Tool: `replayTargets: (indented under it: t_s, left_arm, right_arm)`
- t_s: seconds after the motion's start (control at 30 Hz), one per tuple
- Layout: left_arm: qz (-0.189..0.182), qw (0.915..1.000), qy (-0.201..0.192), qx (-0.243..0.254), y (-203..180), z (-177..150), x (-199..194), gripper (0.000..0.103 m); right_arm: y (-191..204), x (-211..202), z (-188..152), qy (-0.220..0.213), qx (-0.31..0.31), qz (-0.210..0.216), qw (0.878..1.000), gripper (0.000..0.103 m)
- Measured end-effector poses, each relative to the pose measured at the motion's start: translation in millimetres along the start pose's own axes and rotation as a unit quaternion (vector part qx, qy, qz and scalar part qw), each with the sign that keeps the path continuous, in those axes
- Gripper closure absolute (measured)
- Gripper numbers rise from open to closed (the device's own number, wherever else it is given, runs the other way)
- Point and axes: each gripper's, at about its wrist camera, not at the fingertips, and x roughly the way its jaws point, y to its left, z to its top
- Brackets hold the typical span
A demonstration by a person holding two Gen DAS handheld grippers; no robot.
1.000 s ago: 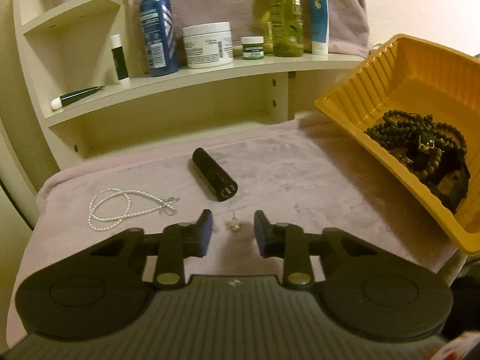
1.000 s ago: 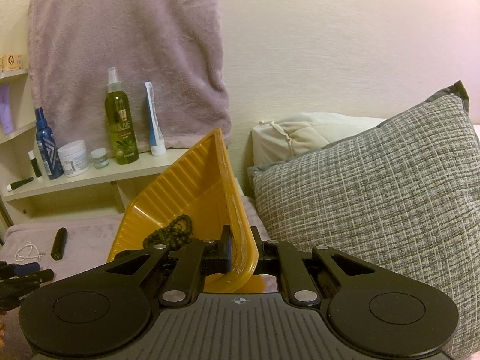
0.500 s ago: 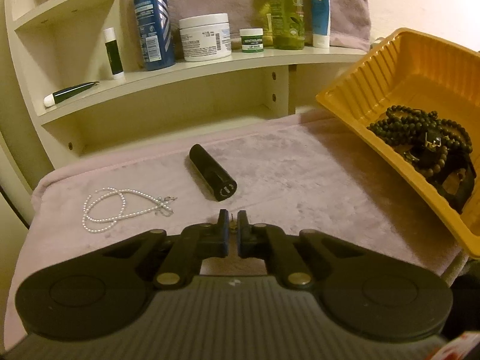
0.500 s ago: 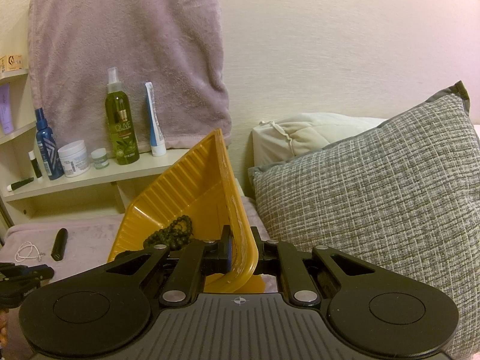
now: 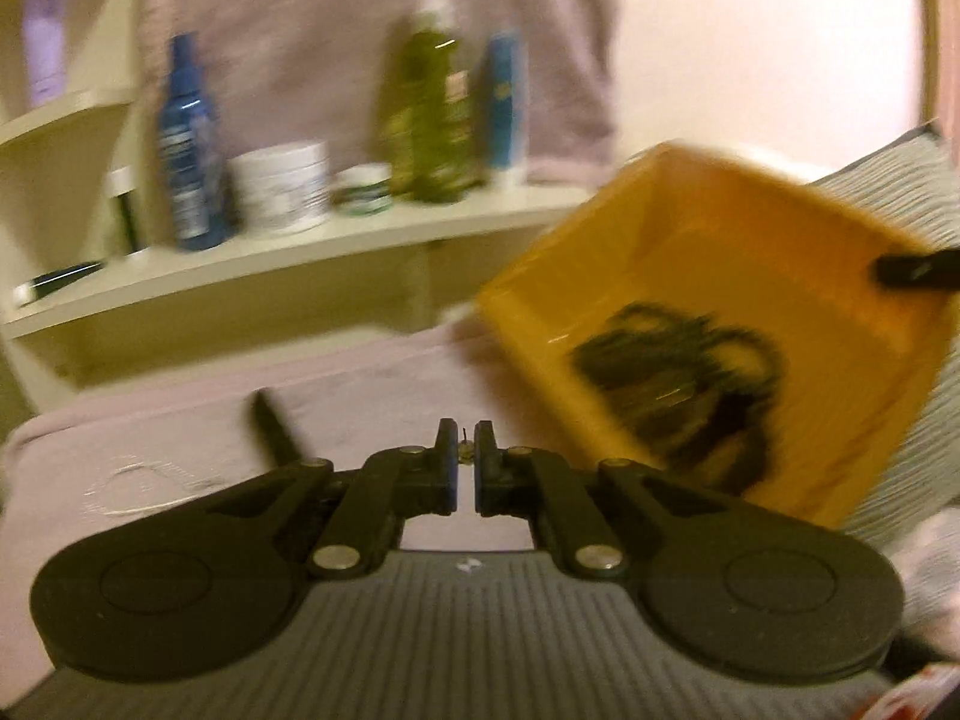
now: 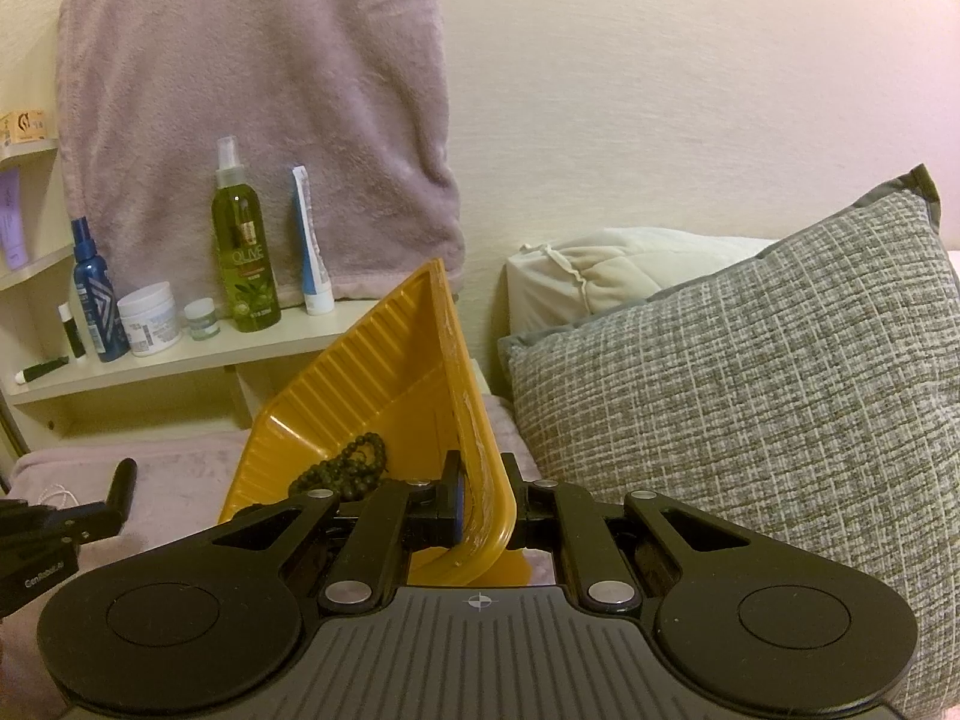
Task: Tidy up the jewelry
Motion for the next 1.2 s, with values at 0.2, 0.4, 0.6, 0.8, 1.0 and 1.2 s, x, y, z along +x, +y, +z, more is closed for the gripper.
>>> replayTargets:
  t_s: [0.2,0.4,0.6,0.8,1.0,1.2]
  left_arm:
    - [-0.078,0.9968,-0.010,0.013,-42,9,-1,0.099]
    - [-0.107,0.9940,-0.004,0.023,-63,2,2,0.099]
    - [-0.114,0.9931,0.005,0.027,-69,-2,2,0.099]
    - [-0.119,0.9924,0.015,0.029,-69,-7,2,0.091]
    - [-0.092,0.9957,0.005,0.014,-55,-12,-3,0.082]
    - [-0.032,0.9994,-0.002,-0.009,-19,-15,-8,0.082]
  right_arm:
    - [0,0,0,0.000,0.000,0.000,1.000,0.093]
    - [2,0,1,0.000,0.002,0.000,1.000,0.093]
    - [2,-2,0,-0.001,0.005,0.001,1.000,0.093]
    - [2,-2,0,-0.001,0.006,0.001,1.000,0.093]
    - [3,-2,0,-0.001,0.007,0.000,1.000,0.093]
    - [2,-2,0,-0.001,0.007,0.000,1.000,0.093]
